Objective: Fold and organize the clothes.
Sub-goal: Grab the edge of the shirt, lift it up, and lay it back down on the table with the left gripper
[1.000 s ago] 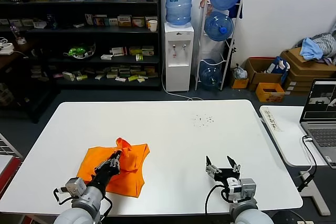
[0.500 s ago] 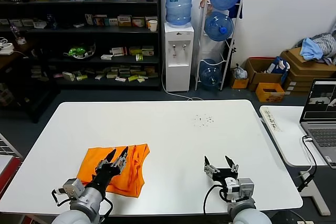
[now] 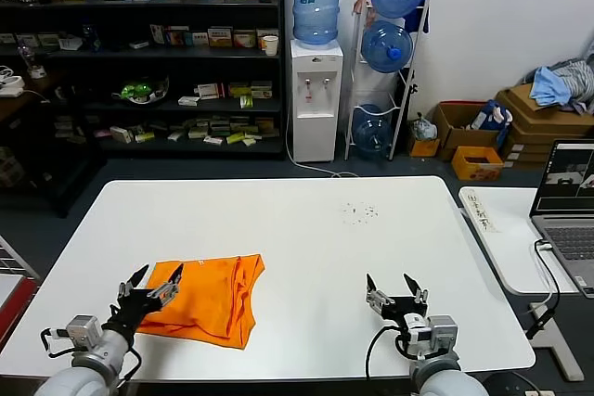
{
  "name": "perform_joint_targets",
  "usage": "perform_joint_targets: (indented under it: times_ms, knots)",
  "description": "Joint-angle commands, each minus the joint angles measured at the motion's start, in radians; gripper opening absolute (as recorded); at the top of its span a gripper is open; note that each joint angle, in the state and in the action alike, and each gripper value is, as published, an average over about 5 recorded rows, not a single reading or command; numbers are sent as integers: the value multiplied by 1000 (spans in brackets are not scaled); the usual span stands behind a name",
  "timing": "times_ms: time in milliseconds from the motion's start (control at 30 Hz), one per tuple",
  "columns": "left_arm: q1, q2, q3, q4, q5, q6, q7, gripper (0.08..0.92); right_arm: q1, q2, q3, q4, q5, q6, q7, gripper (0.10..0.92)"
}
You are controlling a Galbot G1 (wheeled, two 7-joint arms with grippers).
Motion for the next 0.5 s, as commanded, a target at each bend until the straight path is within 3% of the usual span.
perform_joint_targets:
  times_ms: [33, 500]
  knots:
    - [-9, 80, -58, 218, 4, -79, 114, 823, -1, 0, 2, 3, 1, 1, -1, 823]
    - [-62, 70, -29, 270, -58, -45, 91, 823, 1, 3, -2, -3, 1, -1, 1, 823]
